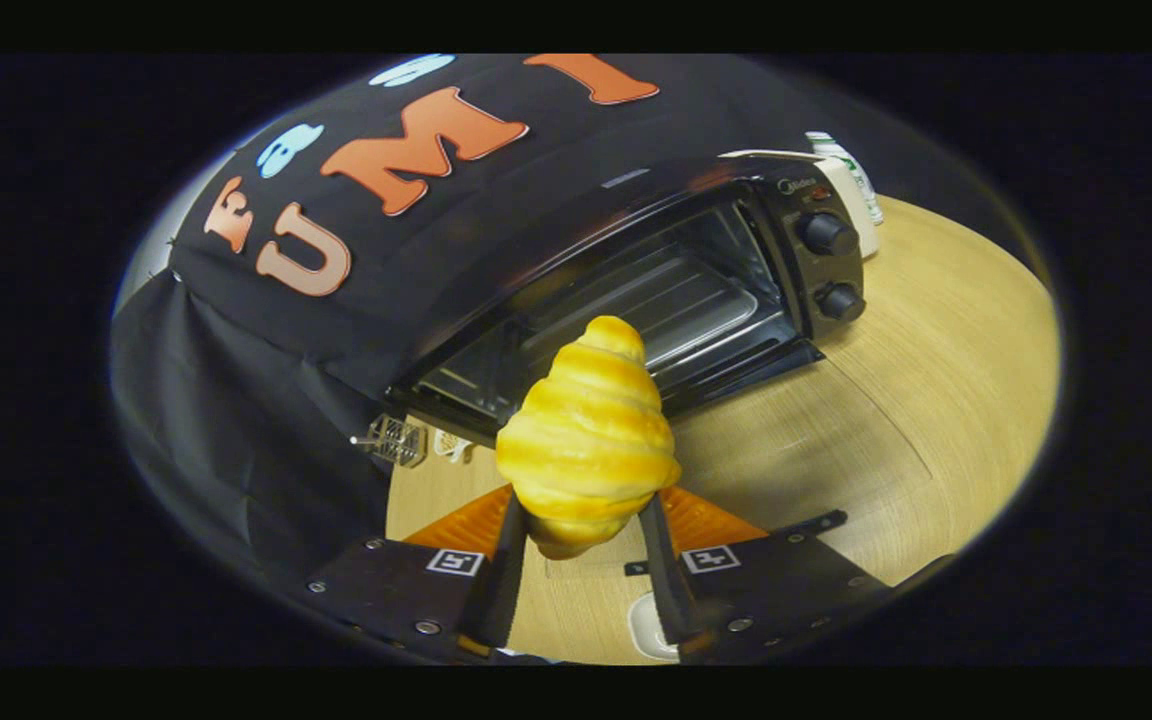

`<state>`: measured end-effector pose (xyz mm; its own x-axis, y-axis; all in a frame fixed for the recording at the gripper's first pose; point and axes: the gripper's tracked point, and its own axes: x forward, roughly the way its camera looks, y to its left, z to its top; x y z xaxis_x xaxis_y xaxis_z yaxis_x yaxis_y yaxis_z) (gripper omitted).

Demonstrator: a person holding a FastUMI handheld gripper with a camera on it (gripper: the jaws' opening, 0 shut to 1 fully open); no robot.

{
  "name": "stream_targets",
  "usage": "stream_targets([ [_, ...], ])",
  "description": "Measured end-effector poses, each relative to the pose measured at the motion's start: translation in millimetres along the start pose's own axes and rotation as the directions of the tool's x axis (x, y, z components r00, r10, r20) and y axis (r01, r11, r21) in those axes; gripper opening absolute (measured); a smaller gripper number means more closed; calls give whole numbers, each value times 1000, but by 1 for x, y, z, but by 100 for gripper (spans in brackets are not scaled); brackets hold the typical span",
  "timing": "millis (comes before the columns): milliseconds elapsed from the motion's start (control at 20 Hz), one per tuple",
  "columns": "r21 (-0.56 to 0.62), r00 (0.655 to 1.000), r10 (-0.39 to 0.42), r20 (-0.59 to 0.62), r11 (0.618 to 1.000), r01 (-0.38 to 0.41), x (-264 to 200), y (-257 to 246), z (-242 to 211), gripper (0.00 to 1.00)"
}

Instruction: Open the toaster oven, put the food inside, and close the toaster oven door.

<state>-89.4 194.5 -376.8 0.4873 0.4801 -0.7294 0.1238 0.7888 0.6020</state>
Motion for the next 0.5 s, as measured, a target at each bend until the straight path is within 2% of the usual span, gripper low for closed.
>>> stream_targets([
  [300, 83, 1000, 19, -6, 996, -19, 33, 5, 15, 57],
  [500, 124, 998, 44, 35, 991, -48, 45, 15, 33, 57],
])
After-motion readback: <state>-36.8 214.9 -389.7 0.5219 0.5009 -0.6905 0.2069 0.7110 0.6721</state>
